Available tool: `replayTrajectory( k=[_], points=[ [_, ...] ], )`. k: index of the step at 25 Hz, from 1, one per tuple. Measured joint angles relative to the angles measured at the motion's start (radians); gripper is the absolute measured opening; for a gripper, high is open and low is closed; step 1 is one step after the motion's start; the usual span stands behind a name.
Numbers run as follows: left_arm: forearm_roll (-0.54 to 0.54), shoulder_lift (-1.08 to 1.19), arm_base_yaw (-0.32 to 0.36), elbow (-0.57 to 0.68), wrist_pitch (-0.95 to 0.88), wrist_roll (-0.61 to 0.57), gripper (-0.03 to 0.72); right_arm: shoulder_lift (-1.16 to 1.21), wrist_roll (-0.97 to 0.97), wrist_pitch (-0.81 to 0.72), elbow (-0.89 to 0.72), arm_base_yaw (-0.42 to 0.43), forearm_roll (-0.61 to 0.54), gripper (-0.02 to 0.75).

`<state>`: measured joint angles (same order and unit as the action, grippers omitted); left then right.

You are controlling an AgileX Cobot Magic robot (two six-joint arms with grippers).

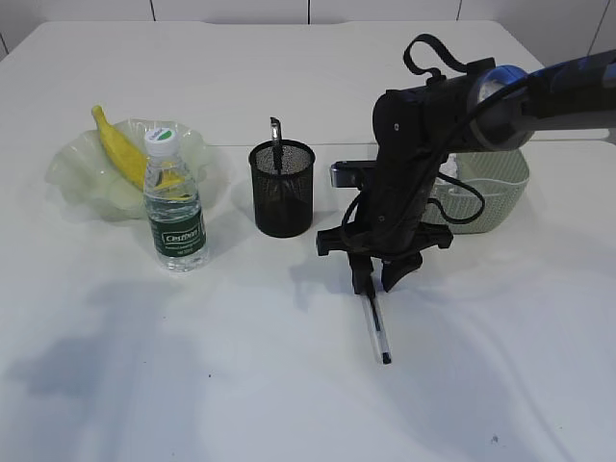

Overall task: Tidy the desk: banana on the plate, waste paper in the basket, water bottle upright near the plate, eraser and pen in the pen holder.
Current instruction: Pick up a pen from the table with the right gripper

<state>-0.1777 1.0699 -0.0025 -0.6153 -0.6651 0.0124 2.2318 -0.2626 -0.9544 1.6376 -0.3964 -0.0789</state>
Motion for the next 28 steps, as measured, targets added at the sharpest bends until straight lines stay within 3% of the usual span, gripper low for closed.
replayTrajectory(
  k=[28],
  points=[
    [0.0, 0.0, 0.0, 0.0, 0.042, 0.0, 0.368, 0.0, -0.053, -0.002, 0.0, -0.024, 0.045, 0.305]
  ],
)
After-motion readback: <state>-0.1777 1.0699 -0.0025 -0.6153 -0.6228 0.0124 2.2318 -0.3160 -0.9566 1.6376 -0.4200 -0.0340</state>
